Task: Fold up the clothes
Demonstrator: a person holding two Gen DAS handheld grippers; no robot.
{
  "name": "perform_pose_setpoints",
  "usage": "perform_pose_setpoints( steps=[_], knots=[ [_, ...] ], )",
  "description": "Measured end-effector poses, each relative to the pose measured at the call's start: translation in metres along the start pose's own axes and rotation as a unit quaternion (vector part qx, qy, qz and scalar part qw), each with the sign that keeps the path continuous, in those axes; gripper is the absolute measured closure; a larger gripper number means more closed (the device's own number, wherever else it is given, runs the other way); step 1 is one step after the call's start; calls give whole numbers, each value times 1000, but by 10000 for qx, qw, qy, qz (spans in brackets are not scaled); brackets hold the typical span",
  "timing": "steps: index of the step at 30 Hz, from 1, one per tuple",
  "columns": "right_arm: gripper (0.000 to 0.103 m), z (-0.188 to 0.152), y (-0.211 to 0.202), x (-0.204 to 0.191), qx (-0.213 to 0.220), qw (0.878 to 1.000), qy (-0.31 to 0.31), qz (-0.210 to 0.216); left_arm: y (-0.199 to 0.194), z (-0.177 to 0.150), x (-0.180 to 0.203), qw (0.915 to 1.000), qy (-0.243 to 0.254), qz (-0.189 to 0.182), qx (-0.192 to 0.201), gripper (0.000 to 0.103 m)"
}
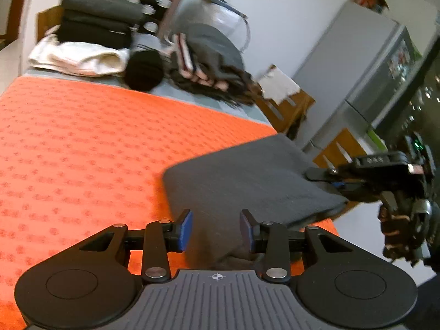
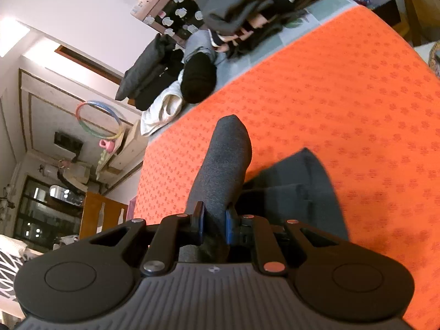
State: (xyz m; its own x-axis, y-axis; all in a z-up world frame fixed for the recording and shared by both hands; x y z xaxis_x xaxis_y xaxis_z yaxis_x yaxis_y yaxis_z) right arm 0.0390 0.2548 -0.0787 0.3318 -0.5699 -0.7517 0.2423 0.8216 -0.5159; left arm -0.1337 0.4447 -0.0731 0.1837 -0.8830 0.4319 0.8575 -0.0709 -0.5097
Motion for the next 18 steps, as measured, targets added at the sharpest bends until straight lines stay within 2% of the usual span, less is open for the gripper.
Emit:
perform_pose_setpoints(
  steps=[4, 10, 17, 18],
  knots=[
    [86, 2, -2, 34, -146, 9999, -5, -55, 24, -19, 24, 9994, 41, -115, -332, 77],
    [85, -11, 11, 87, -458, 9985, 28, -283, 55, -55, 33, 9961, 119, 123, -863, 79],
    [75, -24, 23, 103, -567, 9936, -778, -588, 69, -70, 36, 9939, 273, 590, -888, 79],
    [69, -23, 22, 102, -570, 9927, -875, -607, 68, -70, 37, 9939, 278, 631, -865, 79]
  ],
)
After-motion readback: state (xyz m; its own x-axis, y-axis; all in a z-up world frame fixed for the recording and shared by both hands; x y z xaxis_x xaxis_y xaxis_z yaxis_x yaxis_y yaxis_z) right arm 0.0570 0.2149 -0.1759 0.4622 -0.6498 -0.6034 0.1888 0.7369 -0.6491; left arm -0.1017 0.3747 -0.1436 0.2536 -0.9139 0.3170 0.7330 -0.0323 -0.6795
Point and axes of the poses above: each gripper's, at about its wrist camera, not at the fingertips, and y roughly the way its jaws point, x to its right, z to its top, the point moved 10 cm from there along y, roughly the way its jaws point, and after that the axes turned 9 degrees about x, right-handed, at the moved point
